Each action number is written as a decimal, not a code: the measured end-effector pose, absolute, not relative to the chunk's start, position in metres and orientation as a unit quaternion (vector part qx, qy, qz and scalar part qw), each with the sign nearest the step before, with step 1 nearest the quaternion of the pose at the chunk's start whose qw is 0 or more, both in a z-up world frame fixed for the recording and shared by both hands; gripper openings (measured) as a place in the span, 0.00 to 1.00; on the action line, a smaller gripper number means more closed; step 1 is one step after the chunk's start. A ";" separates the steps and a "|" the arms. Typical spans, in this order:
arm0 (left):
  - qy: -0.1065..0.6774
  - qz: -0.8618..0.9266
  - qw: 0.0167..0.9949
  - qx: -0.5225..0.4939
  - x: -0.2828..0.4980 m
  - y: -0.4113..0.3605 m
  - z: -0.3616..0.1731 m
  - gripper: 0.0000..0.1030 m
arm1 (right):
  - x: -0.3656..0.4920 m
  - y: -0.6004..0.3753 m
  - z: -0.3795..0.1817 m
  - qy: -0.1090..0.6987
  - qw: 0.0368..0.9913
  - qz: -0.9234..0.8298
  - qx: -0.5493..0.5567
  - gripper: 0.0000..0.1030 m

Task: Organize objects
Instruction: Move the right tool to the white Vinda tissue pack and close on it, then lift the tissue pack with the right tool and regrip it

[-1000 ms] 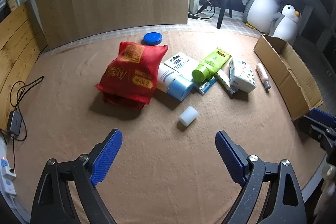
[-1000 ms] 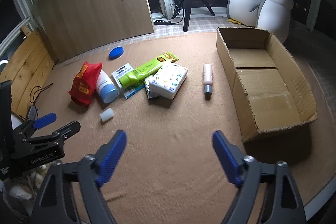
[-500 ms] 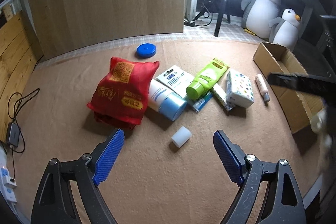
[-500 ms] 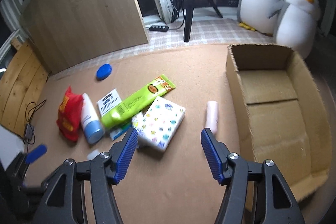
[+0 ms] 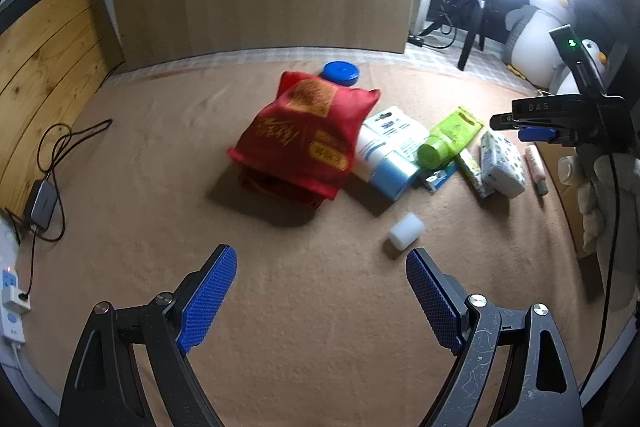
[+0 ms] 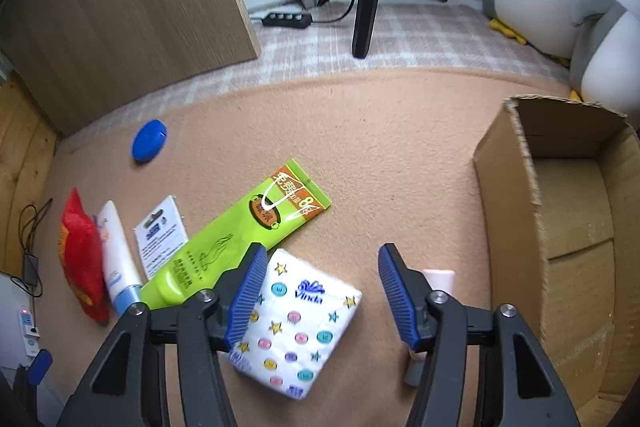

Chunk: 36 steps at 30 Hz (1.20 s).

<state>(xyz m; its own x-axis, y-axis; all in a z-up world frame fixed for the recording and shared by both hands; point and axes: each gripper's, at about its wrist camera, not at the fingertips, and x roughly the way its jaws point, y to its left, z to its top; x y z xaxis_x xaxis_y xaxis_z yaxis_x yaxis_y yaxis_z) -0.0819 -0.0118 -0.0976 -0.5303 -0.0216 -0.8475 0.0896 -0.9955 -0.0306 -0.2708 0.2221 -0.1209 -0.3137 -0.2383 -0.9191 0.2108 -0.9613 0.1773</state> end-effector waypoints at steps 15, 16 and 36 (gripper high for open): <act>0.039 -0.874 0.027 0.483 -0.071 -0.011 -0.094 0.87 | -0.237 0.209 -0.131 -0.003 0.183 -0.780 0.598 0.36; 0.038 -0.874 0.025 0.484 -0.071 -0.009 -0.094 0.87 | -0.229 0.211 -0.132 -0.004 0.187 -0.778 0.600 0.36; 0.013 -0.853 -0.103 0.511 -0.072 0.051 -0.113 0.87 | -0.129 0.253 -0.114 -0.127 0.206 -0.776 0.582 0.63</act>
